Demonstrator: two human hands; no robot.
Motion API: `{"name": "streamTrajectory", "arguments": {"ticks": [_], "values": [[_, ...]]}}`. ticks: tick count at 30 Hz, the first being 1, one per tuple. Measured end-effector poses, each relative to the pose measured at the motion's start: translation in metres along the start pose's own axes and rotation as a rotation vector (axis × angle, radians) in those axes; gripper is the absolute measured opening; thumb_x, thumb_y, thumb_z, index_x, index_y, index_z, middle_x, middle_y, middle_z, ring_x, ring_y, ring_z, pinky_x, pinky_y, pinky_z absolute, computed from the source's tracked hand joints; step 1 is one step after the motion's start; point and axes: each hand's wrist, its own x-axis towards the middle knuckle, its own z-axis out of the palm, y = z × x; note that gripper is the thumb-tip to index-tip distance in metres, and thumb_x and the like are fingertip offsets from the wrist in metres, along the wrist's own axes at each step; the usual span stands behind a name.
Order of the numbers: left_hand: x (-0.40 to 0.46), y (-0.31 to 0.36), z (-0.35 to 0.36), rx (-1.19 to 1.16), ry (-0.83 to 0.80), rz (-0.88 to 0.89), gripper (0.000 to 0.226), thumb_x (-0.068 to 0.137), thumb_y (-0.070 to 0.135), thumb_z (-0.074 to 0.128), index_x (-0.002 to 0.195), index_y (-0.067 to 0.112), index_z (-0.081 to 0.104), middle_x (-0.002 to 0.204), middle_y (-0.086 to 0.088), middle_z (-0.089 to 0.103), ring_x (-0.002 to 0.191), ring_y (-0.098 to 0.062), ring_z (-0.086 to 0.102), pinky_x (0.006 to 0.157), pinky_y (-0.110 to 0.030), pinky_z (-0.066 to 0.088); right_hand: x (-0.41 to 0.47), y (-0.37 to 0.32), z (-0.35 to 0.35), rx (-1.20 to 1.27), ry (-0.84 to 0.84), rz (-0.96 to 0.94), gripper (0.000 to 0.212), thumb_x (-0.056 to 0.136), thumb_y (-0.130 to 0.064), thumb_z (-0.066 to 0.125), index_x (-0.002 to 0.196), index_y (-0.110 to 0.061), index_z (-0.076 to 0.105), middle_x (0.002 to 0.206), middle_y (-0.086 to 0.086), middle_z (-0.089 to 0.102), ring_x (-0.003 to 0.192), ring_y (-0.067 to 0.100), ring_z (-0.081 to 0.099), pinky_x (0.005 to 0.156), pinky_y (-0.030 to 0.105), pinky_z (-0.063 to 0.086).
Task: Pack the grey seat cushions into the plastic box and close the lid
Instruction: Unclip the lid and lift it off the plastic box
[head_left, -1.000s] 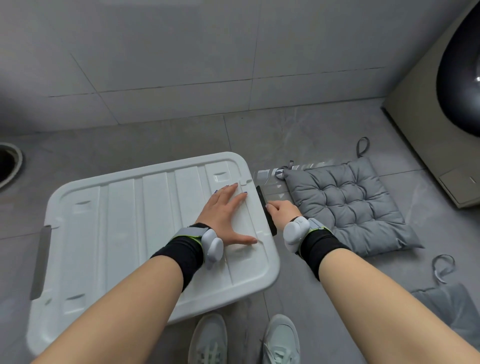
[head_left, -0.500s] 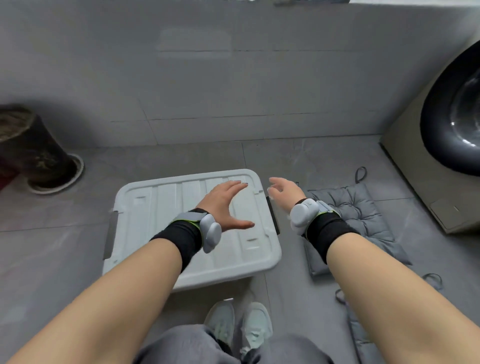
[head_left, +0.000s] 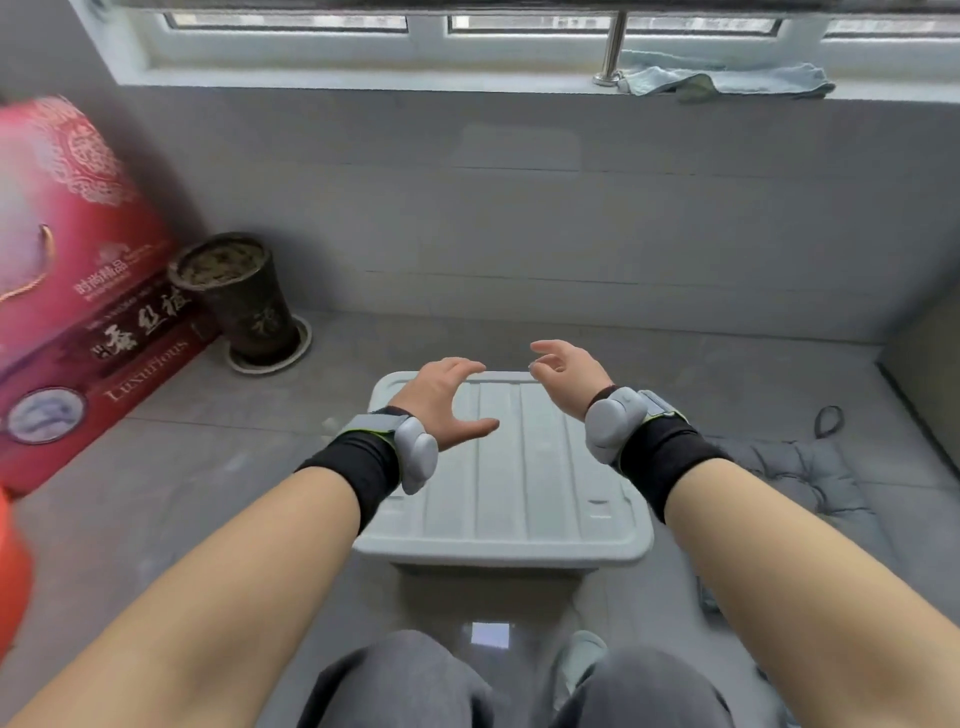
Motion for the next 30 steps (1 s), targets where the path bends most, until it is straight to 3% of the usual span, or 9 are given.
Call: {"name": "streamTrajectory", "arguments": {"ticks": [10, 18, 24, 30], "values": [[-0.003, -0.115, 0.013, -0.08, 0.058, -0.202, 0.062, 0.08, 0.043, 0.065, 0.135, 0.024, 0.044, 0.143, 0.006, 0.041, 0.135, -0.018, 0.034, 0.111, -0.033, 0.032, 0.052, -0.035, 0.121, 0.0, -0.148, -0.032, 0.039, 0.092, -0.025, 0.05, 0.132, -0.021, 0.051, 0.13, 0.002, 0.058, 0.118, 0.02, 0.056, 0.096, 0.03, 0.044], [0.007, -0.2, 0.049, -0.167, 0.054, -0.359, 0.061, 0.084, 0.038, 0.061, 0.137, 0.019, 0.038, 0.143, 0.002, 0.036, 0.133, -0.02, 0.029, 0.105, -0.029, 0.029, 0.101, -0.021, 0.207, -0.107, -0.257, 0.004, 0.047, 0.091, -0.028, 0.051, 0.137, -0.023, 0.046, 0.142, -0.004, 0.049, 0.129, 0.018, 0.048, 0.1, 0.024, 0.035], [0.011, -0.226, 0.086, -0.2, -0.055, -0.476, 0.068, 0.088, 0.041, 0.056, 0.144, 0.018, 0.026, 0.149, -0.004, 0.028, 0.135, -0.03, 0.028, 0.112, -0.037, 0.027, 0.105, 0.007, 0.243, -0.357, -0.397, -0.066, 0.076, 0.083, -0.045, 0.063, 0.147, -0.025, 0.028, 0.16, -0.001, 0.015, 0.149, 0.018, 0.003, 0.119, 0.038, 0.007], [0.02, -0.24, 0.105, -0.328, -0.1, -0.555, 0.058, 0.095, 0.028, 0.045, 0.146, 0.015, 0.021, 0.139, -0.017, 0.042, 0.127, -0.033, 0.044, 0.106, -0.04, 0.036, 0.117, 0.026, 0.259, -0.484, -0.405, -0.104, 0.108, 0.068, -0.05, 0.076, 0.151, -0.029, 0.01, 0.161, -0.002, -0.007, 0.149, 0.018, -0.011, 0.119, 0.04, -0.007]]}}
